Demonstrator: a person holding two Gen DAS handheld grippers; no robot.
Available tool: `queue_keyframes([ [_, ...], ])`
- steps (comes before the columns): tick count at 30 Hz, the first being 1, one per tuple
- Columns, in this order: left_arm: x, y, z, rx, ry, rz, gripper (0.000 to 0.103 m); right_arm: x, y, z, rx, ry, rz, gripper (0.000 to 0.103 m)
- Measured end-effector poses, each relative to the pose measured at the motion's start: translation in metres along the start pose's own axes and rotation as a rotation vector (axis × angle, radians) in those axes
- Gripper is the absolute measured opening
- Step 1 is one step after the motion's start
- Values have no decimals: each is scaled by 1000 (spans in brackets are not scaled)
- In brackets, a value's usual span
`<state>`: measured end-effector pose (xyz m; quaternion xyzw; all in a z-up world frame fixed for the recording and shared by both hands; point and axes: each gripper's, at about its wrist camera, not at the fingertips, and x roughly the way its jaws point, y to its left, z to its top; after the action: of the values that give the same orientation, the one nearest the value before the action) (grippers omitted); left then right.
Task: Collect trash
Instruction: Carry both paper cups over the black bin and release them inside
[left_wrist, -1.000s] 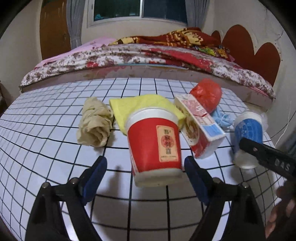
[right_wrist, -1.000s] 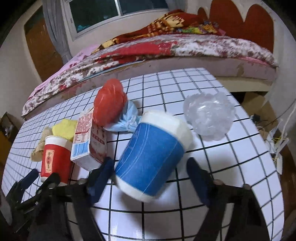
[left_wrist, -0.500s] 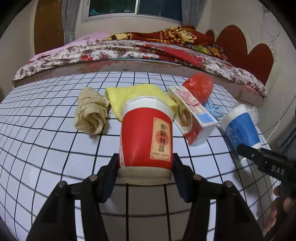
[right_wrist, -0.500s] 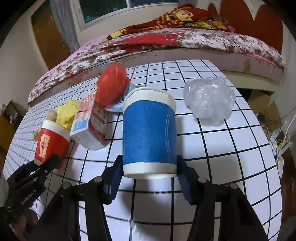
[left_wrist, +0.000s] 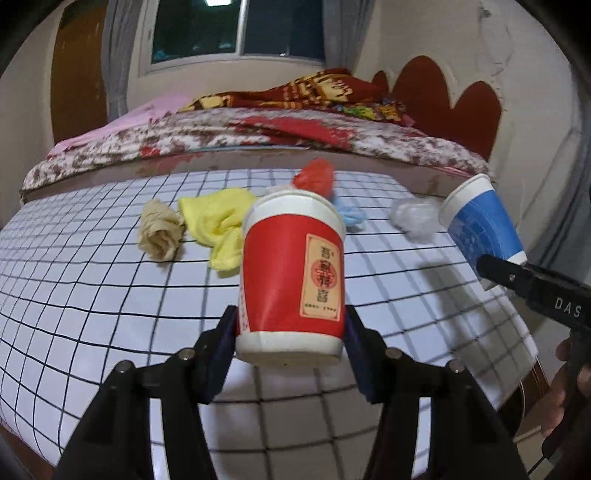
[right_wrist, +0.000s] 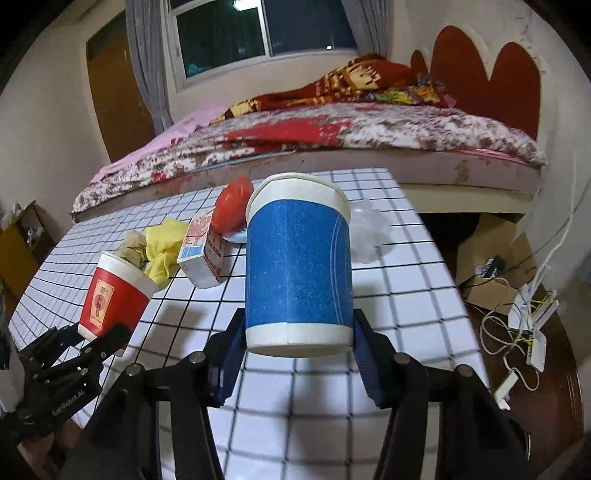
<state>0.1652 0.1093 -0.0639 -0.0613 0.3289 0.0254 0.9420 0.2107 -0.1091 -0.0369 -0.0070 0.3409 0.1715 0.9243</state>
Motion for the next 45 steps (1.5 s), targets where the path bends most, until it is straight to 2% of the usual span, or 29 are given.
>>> queue_keyframes([
  [9, -36, -52, -12, 76, -50, -80, 56, -79, -46, -36, 17, -84, -43, 56],
  [15, -47, -93, -22, 118, -52, -144, 56, -122, -75, -57, 9, -120, -93, 56],
  [23, -56, -161, -35, 208, -34, -248, 56, -166, -133, -89, 78, -136, -187, 56],
  [33, -52, -247, -69, 322, 42, -380, 56, -186, -201, -138, 197, -78, -279, 57],
  [45, -26, -311, -111, 363, 174, -474, 56, -175, -252, -185, 271, 43, -320, 57],
])
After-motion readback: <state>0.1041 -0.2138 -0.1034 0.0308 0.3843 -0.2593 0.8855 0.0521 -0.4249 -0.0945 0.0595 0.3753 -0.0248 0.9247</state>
